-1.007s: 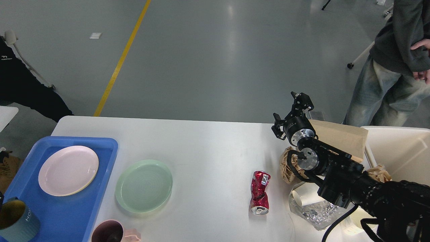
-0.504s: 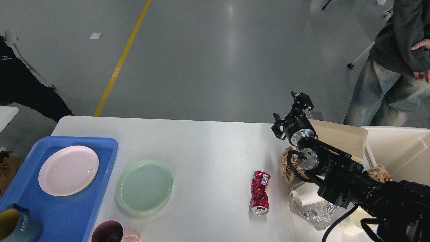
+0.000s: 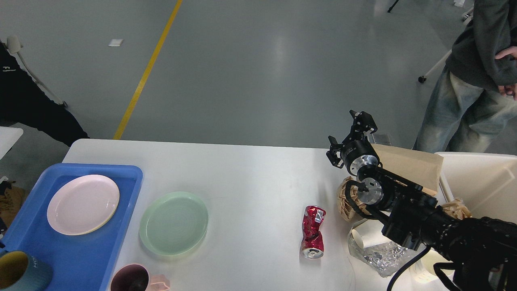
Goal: Tidy desktop
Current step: 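Raise the left gripper and move it back over the tray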
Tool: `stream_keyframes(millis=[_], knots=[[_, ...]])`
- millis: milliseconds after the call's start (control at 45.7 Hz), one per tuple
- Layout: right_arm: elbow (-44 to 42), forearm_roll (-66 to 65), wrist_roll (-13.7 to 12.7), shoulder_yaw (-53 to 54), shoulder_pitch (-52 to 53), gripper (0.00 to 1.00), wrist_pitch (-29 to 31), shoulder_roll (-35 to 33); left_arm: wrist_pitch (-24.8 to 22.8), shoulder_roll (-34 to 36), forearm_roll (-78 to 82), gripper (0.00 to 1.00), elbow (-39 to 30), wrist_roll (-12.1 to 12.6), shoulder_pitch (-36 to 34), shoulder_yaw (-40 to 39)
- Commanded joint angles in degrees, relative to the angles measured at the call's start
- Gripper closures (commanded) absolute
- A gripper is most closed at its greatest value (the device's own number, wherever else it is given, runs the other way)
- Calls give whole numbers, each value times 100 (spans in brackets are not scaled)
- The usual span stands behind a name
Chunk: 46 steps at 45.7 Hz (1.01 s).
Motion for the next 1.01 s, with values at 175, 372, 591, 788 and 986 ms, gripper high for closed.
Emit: stream_keyframes(millis=[175, 372, 591, 788, 986], knots=[[0, -7, 0, 0, 0, 0, 0, 0, -139, -892, -2, 7, -827, 0, -2244, 2230], [0, 1, 0, 0, 0, 0, 0, 0, -139, -1947, -37, 7, -1671, -17, -3413, 3163], [0, 1, 0, 0, 0, 0, 0, 0, -139, -2501, -63, 7, -2462, -1939, -4258, 3796], [0, 1, 0, 0, 0, 0, 0, 0, -139, -2879, -2, 8, -2542, -2988, -4487, 4007], [0, -8, 0, 0, 0, 0, 0, 0, 729, -3055, 7, 8, -3060, -2970, -4583, 3990]])
